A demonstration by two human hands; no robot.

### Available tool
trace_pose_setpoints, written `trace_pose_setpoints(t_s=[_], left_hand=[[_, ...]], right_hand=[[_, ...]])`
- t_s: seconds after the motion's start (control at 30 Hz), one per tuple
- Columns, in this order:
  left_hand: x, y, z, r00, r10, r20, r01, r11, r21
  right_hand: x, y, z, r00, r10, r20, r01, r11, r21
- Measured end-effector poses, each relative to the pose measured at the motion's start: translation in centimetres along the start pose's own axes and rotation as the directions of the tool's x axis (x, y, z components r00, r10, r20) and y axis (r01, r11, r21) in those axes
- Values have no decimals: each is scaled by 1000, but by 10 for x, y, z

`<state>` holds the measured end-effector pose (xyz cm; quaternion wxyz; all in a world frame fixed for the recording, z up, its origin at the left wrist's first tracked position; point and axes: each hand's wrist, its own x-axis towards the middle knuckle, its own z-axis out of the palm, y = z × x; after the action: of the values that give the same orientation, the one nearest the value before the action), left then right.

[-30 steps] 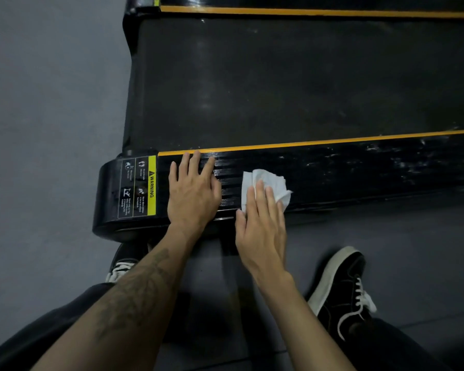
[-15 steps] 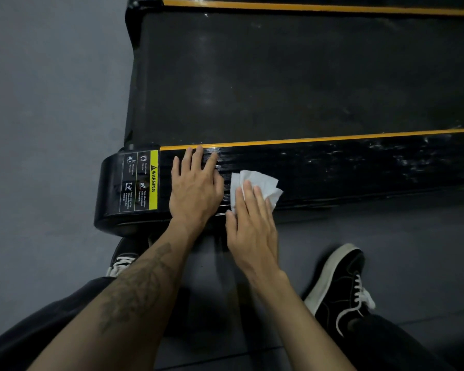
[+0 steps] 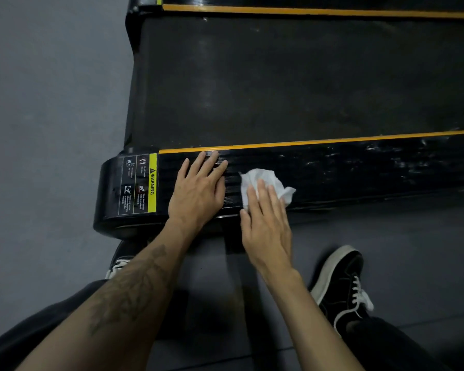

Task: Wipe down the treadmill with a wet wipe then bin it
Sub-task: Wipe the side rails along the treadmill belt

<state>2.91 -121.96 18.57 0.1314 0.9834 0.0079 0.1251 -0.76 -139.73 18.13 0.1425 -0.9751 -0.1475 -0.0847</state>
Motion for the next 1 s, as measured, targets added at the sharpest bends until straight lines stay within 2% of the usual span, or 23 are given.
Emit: trace_pose_setpoints(t_s=[0.1, 0.23, 0.3, 0.47, 0.67, 0.83, 1.0], left_hand=[[1, 2, 0, 1000, -19, -8, 19, 1000, -10], [4, 6, -1, 999, -47, -11, 47, 998, -44], [7, 14, 0, 996, -92, -19, 91, 994, -53], [14, 36, 2, 985, -171, 2, 171, 985, -4], [12, 37, 11, 987, -157, -16, 157, 987, 26], [15, 40, 10, 985, -172, 29, 172, 985, 23], [17, 43, 10, 981, -186, 50, 184, 982, 31]], right_hand=[[-12, -6, 1, 997, 74, -19, -74, 997, -6], [1, -6, 1, 999, -48, 7, 48, 999, 18], [9, 8, 1, 998, -64, 10, 64, 998, 1], [-6, 20, -3, 996, 53, -68, -56, 998, -40], [5, 27, -4, 994, -98, -37, 97, 995, -23], [-3, 23, -3, 996, 66, -61, -67, 998, -19], [16, 25, -4, 995, -86, -47, 85, 996, -24]])
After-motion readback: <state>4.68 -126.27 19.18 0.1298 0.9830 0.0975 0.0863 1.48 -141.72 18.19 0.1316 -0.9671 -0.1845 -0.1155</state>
